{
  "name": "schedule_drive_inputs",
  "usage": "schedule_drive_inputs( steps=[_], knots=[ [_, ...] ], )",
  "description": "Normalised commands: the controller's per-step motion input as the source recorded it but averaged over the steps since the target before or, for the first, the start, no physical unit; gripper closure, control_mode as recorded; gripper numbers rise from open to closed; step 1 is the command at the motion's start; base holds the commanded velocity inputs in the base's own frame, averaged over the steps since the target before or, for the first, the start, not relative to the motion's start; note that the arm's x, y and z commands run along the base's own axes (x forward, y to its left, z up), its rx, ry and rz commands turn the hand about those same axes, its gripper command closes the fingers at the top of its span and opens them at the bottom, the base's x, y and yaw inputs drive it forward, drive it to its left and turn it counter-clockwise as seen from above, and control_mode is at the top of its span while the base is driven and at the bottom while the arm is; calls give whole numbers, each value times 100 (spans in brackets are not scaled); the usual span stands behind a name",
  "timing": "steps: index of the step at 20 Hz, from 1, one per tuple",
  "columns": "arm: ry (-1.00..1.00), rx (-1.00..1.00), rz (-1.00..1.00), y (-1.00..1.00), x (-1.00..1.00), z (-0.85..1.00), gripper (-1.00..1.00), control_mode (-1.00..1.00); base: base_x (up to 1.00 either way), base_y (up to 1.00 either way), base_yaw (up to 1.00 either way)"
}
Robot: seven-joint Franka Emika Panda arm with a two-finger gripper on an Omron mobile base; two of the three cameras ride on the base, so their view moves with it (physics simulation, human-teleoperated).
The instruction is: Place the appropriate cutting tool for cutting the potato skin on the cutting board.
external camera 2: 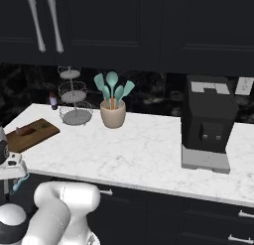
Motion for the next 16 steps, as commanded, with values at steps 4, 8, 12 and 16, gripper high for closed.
schedule_drive_inputs(
  steps=[4,8,12,16],
  knots=[
    [7,-5,-14,17,3,-60,-100,-100,0,0,0],
    [16,0,-13,1,16,-52,-100,-100,0,0,0],
    [10,0,-13,0,6,-52,-100,-100,0,0,0],
    [9,0,-14,0,0,-30,-100,-100,0,0,0]
  ],
)
